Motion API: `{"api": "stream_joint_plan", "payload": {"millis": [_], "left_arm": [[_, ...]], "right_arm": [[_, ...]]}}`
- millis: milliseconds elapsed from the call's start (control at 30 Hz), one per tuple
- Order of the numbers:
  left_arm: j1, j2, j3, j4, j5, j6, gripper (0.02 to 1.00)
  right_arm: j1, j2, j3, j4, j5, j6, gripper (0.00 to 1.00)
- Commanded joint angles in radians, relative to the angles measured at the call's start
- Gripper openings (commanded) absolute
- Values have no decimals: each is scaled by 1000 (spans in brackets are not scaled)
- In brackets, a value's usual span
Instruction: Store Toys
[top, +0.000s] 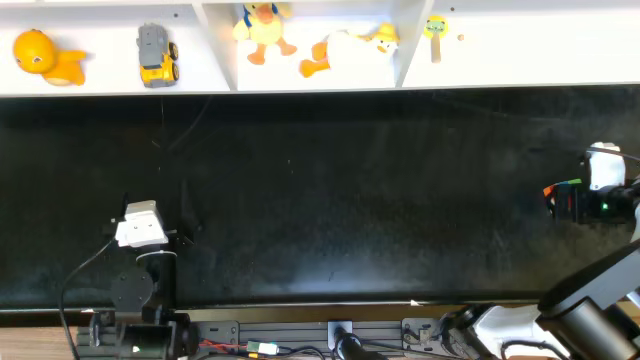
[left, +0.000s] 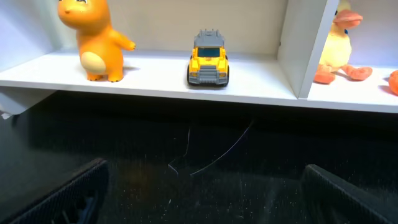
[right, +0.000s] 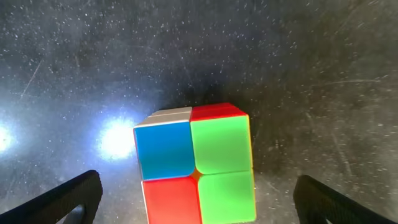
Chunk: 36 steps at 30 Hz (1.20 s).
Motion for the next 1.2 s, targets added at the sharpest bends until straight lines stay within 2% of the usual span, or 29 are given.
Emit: {"api": "stream_joint_plan", "payload": {"millis": [33, 367, 533, 767, 833, 933, 1067, 1200], "left_arm": [[5, -13, -3, -1, -11, 22, 998], [5, -13, -3, -1, -11, 22, 998], [5, -13, -3, -1, -11, 22, 998], [5, -13, -3, -1, -11, 23, 998], [5, -13, -3, -1, -12, 22, 996], [5, -13, -3, -1, -11, 22, 998], [5, -13, -3, -1, -11, 22, 998], [5, -13, -3, -1, -12, 22, 998]], "right_arm": [[14, 16, 25, 2, 1, 5, 996], [47, 17, 24, 1, 6, 32, 996], [48, 17, 24, -1, 51, 58, 996], [49, 17, 23, -11, 54, 58, 991], [50, 17, 23, -13, 54, 58, 934], [50, 17, 23, -12, 54, 65, 794], [50, 17, 23, -13, 55, 68, 752], [50, 17, 23, -13, 55, 76, 658]]}}
